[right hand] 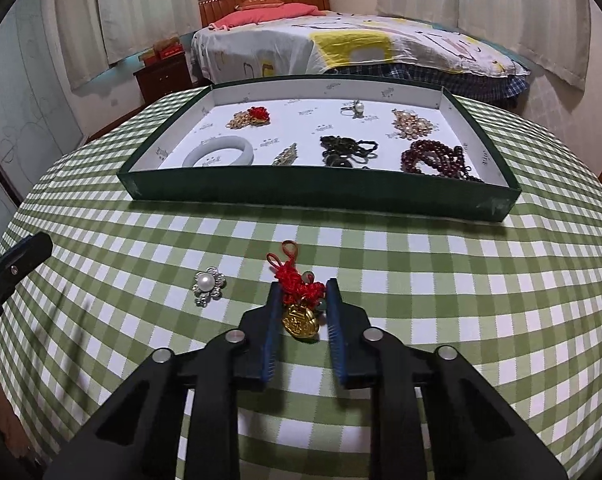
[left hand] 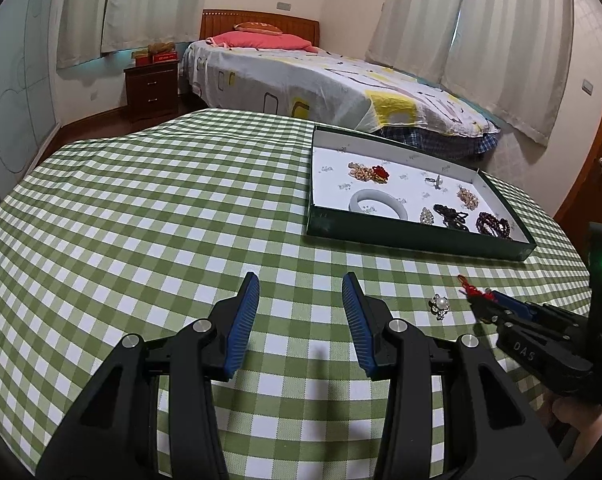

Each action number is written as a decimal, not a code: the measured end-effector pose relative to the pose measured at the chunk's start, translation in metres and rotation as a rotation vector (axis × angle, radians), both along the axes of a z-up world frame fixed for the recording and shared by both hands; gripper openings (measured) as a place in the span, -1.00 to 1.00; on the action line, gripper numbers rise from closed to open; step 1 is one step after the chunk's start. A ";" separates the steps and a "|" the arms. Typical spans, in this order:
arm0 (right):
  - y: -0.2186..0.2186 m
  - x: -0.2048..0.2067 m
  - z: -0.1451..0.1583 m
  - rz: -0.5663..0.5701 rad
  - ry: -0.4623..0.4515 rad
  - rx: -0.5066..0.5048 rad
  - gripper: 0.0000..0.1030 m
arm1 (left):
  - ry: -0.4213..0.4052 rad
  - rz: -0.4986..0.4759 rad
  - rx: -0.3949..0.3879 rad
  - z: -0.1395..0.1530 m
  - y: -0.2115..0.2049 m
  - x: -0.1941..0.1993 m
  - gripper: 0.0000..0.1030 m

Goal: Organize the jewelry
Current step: 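Grasp the red tassel gold pendant with the right tool, then grasp the small pearl brooch with the left tool while the right tool holds the pendant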

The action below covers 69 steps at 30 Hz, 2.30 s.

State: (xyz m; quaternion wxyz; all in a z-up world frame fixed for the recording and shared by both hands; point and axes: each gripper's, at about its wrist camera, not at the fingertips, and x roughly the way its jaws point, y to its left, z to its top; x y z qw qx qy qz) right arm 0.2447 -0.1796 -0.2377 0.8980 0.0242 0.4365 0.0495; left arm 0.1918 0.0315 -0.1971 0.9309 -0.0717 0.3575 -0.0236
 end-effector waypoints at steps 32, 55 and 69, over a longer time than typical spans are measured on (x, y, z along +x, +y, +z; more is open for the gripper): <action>-0.095 -0.022 0.018 -0.137 -0.081 0.040 -0.60 | 0.089 -0.168 0.018 -0.027 -0.105 0.030 -0.20; -0.094 -0.023 0.016 -0.133 -0.081 0.053 -0.60 | 0.152 -0.220 0.029 -0.036 -0.123 0.042 -0.62; -0.085 -0.024 0.023 -0.109 -0.100 0.042 -0.60 | 0.084 -0.203 0.031 -0.018 -0.110 0.033 -0.62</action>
